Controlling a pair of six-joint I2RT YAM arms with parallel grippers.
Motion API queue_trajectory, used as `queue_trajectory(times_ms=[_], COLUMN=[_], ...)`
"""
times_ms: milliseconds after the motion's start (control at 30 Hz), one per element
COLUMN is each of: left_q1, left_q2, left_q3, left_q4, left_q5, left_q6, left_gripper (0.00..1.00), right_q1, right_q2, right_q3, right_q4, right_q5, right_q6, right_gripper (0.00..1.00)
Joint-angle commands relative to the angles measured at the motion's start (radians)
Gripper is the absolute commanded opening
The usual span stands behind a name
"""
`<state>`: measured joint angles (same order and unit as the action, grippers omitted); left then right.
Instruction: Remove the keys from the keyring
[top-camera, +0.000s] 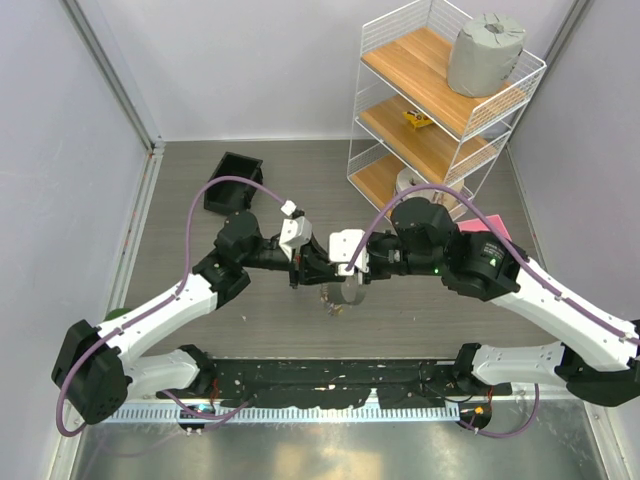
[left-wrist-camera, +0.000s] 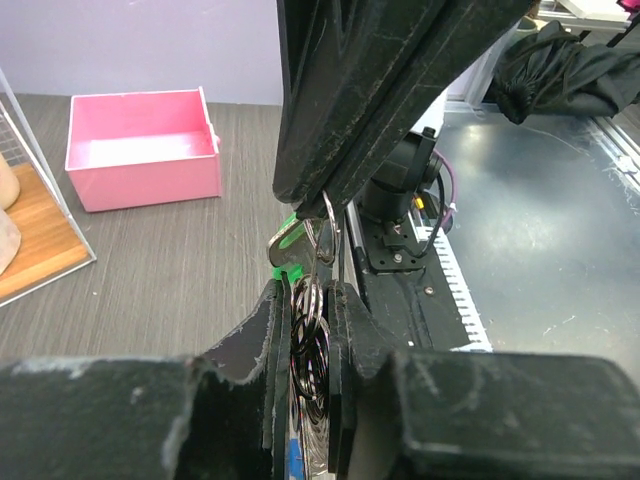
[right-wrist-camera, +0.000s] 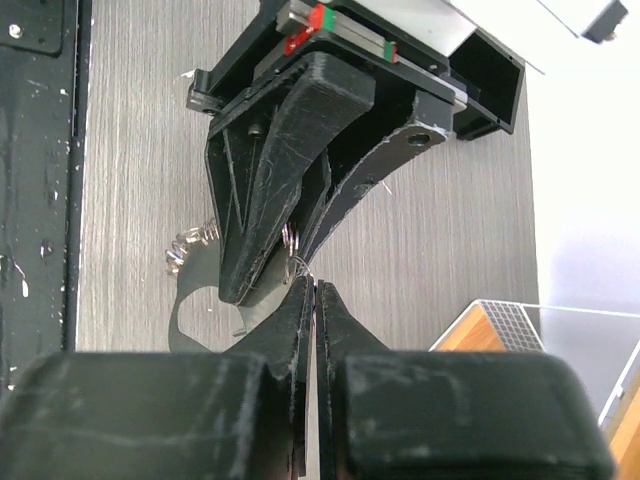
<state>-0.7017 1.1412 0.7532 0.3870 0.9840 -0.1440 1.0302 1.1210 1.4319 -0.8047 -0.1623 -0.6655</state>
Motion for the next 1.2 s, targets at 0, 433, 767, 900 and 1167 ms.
queue_trajectory(times_ms=[0,433,767,900,1167], left_q1=[0.007,0.007,0.024,0.044,0.048], left_q2=[-0.012,0.046,0.051,0.011,-0.133], left_q3=[0.035,0.101,0.083,0.054,-0.018], left_q4=[-0.092,-0.25,-0.255,-0.241,-0.226], left_q5=[0.041,0.056,-0.062,-0.175,-0.528], left_q6=[0.029,0.087,0.168,0.176,0.179], left_gripper=[0.0,0.0,0.53,0.63,0.72], right_q1=[0.007,0.071,0.097,0.097,0.091], right_q2=[-0.036,0.066,0.184,0.249,0.39], right_q3=[0.019,0.097,0.229,0.28,0.374], right_q4=[0.015,-0.114,-0.22,-0.283,-0.45], right_q5=[0.07,0.283,0.412,0.515,0.702], right_q6=[-0.156,-0.362,-0.173,0.017,0.37], right_gripper=[0.05,0.05,0.05,0.05,0.05])
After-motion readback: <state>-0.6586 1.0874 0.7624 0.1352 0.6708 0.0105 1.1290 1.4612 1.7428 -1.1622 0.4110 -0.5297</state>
